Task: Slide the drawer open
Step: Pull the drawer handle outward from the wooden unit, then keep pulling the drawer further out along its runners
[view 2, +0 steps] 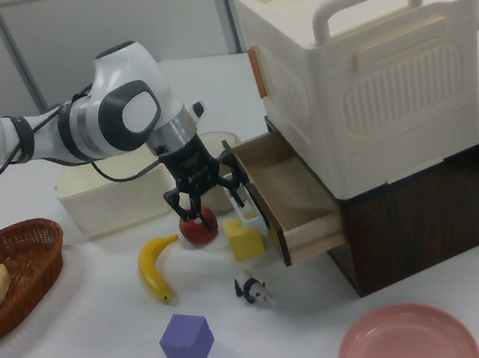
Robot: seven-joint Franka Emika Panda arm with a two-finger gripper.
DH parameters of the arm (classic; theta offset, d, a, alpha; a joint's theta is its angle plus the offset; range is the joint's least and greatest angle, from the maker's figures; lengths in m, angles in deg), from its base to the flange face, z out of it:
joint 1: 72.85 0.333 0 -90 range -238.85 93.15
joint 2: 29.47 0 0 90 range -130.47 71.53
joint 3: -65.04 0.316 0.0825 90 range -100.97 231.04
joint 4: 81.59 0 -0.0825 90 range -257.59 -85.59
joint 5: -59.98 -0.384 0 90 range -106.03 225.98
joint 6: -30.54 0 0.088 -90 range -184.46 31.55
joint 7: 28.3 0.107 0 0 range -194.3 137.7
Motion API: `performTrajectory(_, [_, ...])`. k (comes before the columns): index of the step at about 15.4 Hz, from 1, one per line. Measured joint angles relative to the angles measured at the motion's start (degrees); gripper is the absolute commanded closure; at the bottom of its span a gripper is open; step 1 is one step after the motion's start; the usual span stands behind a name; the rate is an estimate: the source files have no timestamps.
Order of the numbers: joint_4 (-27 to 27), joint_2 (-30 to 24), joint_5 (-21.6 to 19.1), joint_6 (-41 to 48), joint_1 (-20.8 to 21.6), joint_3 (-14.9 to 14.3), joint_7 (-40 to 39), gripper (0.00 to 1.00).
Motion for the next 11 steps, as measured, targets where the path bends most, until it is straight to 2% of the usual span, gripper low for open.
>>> performTrajectory(8, [-0.81,-0.61,0.06,0.0,0.17,0.03,0.0,0.27])
performTrajectory(9, [-0.82,-0.61,0.07,0.0,0.18,0.03,0.0,0.2])
performTrajectory(10, [-0.83,-0.61,0.07,0.0,0.18,0.03,0.0,0.0])
performTrajectory(11, [-0.83,-0.61,0.07,0.0,0.18,0.03,0.0,0.0])
